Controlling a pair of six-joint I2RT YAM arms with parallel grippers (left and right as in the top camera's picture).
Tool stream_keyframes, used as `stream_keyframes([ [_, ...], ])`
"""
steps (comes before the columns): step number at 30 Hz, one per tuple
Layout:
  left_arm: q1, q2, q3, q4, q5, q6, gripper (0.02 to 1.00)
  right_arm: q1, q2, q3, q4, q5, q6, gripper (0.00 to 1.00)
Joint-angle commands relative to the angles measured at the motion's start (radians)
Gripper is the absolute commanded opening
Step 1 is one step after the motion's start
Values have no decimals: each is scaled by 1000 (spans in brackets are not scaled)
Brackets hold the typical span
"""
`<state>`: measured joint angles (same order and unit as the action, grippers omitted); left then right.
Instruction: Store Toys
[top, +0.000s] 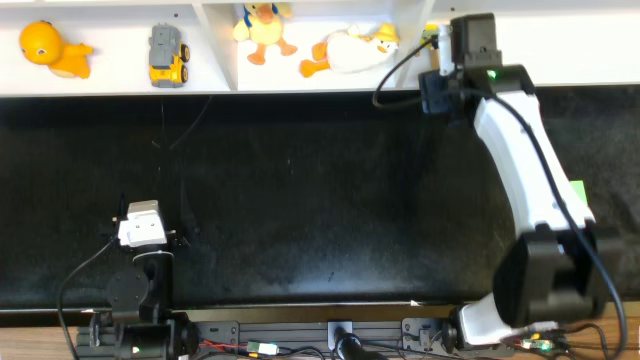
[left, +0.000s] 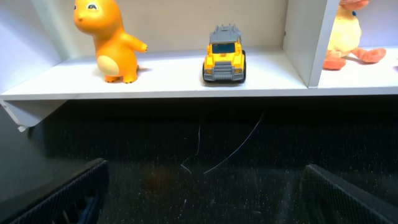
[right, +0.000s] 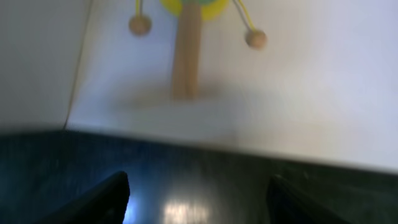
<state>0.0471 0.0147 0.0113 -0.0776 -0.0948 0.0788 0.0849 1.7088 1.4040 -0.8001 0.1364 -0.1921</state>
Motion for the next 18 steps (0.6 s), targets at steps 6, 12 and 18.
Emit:
stream_keyframes([
  [6, -3, -12, -3, 1, -11, 11, 998, -29, -384, -356, 14, 22, -7, 877],
  [12, -3, -12, -3, 1, -12, 11, 998, -65, -575, -523, -38, 21, -6, 998],
  [18, -3, -12, -3, 1, -12, 11, 998, -73, -616, -551, -66, 19, -6, 998],
])
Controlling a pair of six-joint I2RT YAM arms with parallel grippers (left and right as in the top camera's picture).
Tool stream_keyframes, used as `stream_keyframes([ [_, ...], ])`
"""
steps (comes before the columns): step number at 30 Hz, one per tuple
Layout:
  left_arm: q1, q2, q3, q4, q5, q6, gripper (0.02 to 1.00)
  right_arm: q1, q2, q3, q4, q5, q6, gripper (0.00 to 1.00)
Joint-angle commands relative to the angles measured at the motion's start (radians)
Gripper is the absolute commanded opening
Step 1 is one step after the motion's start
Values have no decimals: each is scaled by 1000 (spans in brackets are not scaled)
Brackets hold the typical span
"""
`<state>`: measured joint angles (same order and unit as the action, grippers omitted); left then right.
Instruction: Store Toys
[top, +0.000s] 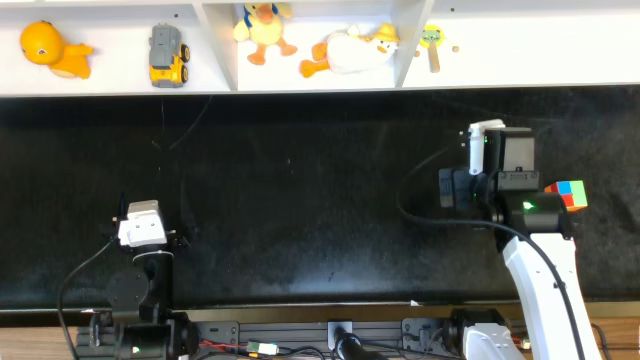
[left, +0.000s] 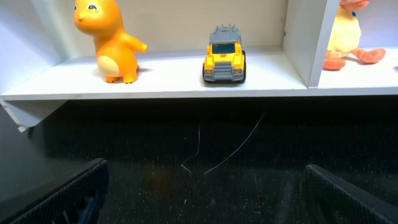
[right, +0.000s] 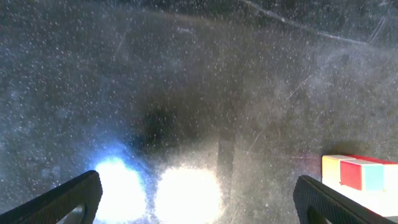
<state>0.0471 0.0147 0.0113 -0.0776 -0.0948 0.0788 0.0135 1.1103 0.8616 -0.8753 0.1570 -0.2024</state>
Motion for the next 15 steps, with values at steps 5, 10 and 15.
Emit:
stream_keyframes([
  [5, -3, -12, -3, 1, -12, 11, 998, -2, -18, -8, 9, -1, 4, 996],
  [10, -3, -12, -3, 1, -12, 11, 998, -2, -17, -8, 9, -3, 4, 996],
  [15, -3, -12, -3, 1, -12, 11, 998, -2, -18, -8, 26, -3, 3, 996],
])
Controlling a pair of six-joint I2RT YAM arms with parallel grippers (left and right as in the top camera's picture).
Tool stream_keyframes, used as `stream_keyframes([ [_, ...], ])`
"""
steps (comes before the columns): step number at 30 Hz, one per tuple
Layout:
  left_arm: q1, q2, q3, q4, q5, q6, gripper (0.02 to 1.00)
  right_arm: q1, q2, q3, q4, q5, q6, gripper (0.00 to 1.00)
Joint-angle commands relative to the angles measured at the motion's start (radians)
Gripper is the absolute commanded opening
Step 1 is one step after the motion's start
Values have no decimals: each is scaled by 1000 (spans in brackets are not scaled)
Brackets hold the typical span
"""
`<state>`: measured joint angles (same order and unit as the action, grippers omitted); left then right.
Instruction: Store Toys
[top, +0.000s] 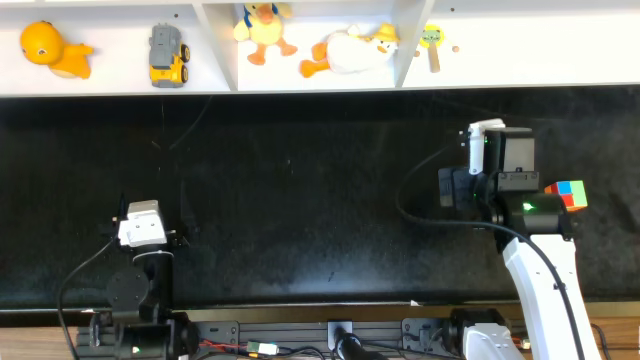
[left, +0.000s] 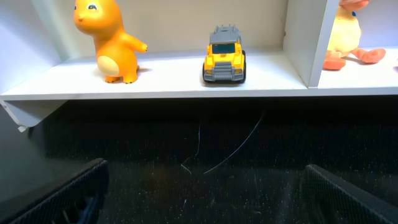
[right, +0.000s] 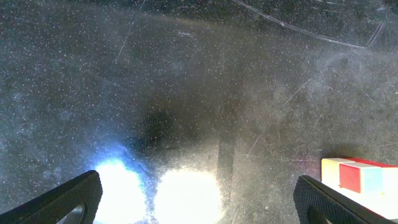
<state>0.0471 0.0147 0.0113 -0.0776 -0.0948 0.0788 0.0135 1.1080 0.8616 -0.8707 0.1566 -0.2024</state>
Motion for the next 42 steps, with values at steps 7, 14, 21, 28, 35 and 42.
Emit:
stream_keyframes([
  [7, -3, -12, -3, 1, -12, 11, 998, -5, -16, -8, 13, -10, 8, 996],
  [14, -3, -12, -3, 1, -11, 11, 998, -185, -18, -8, -21, -134, -4, 998],
  [21, -3, -12, -3, 1, -12, 11, 998, -436, -18, -8, -89, -243, -256, 998],
  [28, -3, -12, -3, 1, -12, 11, 998, -660, -18, -8, -191, -299, -507, 989],
  [35, -3, -12, -3, 1, -12, 11, 998, -891, -17, -8, -190, -298, -716, 963],
  [42, -3, -12, -3, 1, -12, 11, 998, -1036, 59, -8, -69, -286, -819, 945],
])
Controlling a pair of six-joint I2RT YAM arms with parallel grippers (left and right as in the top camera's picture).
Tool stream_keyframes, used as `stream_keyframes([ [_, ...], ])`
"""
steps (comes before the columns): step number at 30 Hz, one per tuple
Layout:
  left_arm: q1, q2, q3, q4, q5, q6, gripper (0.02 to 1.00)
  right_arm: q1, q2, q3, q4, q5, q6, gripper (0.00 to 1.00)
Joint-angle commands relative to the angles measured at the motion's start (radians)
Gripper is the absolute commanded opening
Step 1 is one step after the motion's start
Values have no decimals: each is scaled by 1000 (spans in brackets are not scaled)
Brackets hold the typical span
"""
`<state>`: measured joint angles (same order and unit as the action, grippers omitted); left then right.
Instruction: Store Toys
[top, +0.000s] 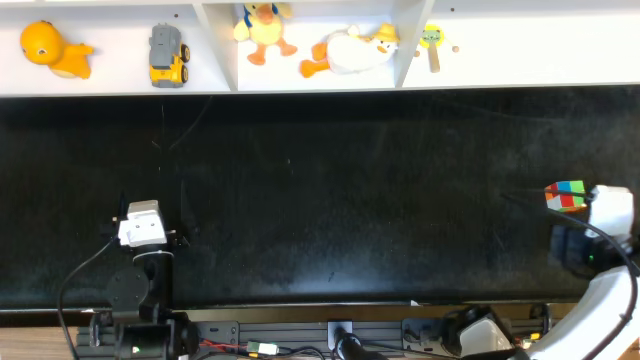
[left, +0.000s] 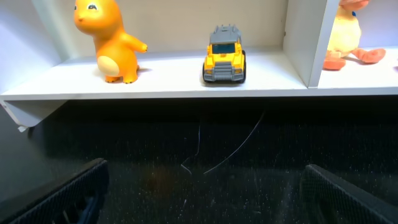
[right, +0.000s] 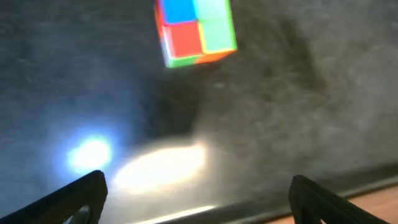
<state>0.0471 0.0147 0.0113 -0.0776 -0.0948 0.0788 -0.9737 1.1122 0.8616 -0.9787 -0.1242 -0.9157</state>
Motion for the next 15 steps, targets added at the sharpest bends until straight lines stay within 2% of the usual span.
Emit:
stream_keyframes([
  [1, -3, -12, -3, 1, -11, 11, 998, -53, 71, -7, 47, -5, -106, 943],
  [10, -3, -12, -3, 1, -12, 11, 998, -55, 219, 44, 142, -11, -106, 943],
  [13, -3, -12, -3, 1, -12, 11, 998, -53, 284, 85, 145, -31, -111, 941],
  [15, -3, -12, -3, 1, -11, 11, 998, -52, 318, 114, 148, -85, -114, 941],
])
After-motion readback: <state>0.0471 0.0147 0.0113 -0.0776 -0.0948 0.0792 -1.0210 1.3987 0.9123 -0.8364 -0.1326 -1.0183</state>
